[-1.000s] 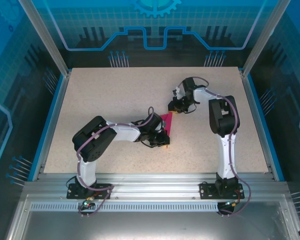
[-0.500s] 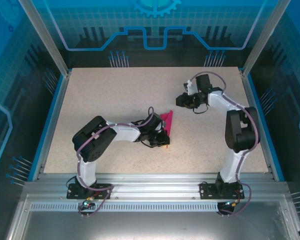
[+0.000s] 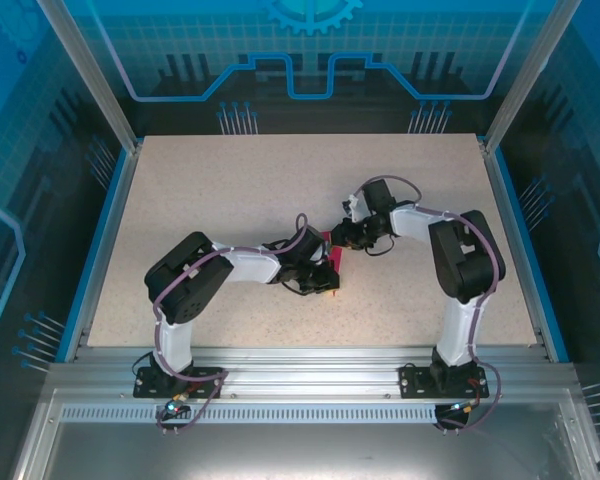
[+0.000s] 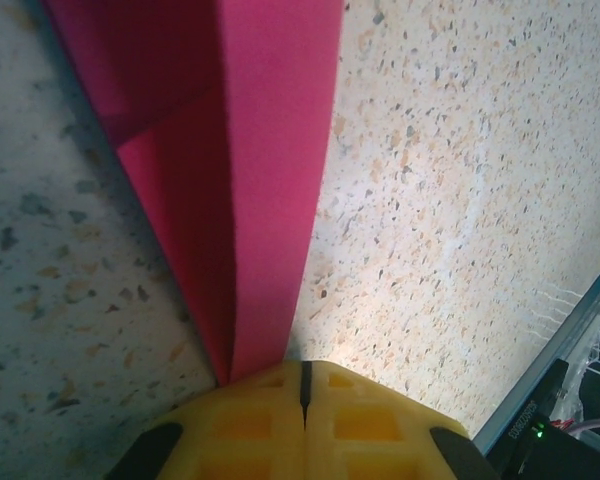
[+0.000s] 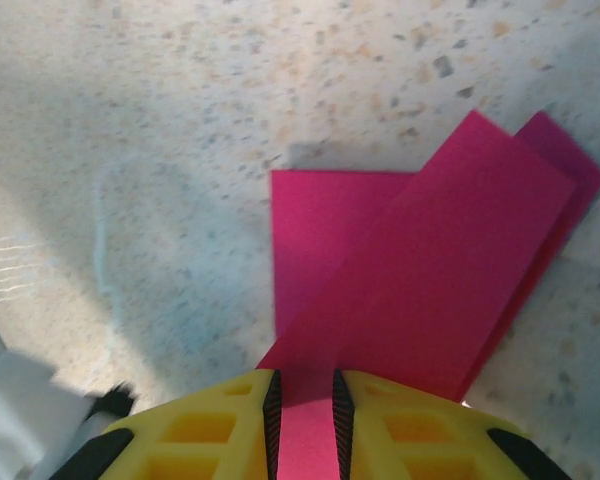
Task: Fold a paper plane with a square sheet of paper (fold left side to right side)
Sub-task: Fold the wing for the fifth time at the center of the table.
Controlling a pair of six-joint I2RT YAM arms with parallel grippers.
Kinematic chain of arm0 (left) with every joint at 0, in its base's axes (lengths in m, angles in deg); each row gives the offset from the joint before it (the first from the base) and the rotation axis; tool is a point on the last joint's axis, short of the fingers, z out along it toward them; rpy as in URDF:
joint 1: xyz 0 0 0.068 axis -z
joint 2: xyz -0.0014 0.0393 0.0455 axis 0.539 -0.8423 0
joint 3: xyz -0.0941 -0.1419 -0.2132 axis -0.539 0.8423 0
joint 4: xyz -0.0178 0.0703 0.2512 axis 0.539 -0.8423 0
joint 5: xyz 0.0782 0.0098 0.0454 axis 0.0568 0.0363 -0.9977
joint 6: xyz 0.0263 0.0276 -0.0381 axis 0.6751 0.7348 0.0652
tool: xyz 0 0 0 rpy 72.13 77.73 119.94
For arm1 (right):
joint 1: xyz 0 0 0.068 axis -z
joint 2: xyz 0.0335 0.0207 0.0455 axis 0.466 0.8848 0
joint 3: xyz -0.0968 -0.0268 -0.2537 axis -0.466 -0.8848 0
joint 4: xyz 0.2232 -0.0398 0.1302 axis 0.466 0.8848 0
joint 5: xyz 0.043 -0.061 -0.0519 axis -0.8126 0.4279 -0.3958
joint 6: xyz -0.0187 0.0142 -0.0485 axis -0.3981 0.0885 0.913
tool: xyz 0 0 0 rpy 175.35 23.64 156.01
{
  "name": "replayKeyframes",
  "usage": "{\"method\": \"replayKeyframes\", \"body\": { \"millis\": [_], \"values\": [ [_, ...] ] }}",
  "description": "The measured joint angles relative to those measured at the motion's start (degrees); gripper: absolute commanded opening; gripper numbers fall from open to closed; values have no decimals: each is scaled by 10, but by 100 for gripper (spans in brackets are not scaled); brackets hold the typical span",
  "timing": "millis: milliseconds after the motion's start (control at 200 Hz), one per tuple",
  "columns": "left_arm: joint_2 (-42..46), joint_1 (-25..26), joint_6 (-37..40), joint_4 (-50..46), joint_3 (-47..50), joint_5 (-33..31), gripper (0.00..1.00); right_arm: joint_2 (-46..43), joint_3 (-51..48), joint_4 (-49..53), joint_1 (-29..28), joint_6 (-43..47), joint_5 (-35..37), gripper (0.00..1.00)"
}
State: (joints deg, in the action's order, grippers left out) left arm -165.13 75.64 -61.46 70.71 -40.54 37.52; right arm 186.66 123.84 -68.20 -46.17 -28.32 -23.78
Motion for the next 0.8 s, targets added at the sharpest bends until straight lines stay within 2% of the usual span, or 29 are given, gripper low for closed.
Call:
{"method": "replayKeyframes", "body": {
  "millis": [90, 535, 800],
  "values": [
    [2, 0, 0, 3, 4, 0, 8, 27, 17, 6, 0, 0, 9, 23],
    [49, 5, -7, 43, 78, 5, 10, 40, 44, 36, -1, 7, 12, 24],
    [124, 15, -4, -22, 135, 13, 11, 43, 52, 32, -1, 16, 13, 26]
  ]
}}
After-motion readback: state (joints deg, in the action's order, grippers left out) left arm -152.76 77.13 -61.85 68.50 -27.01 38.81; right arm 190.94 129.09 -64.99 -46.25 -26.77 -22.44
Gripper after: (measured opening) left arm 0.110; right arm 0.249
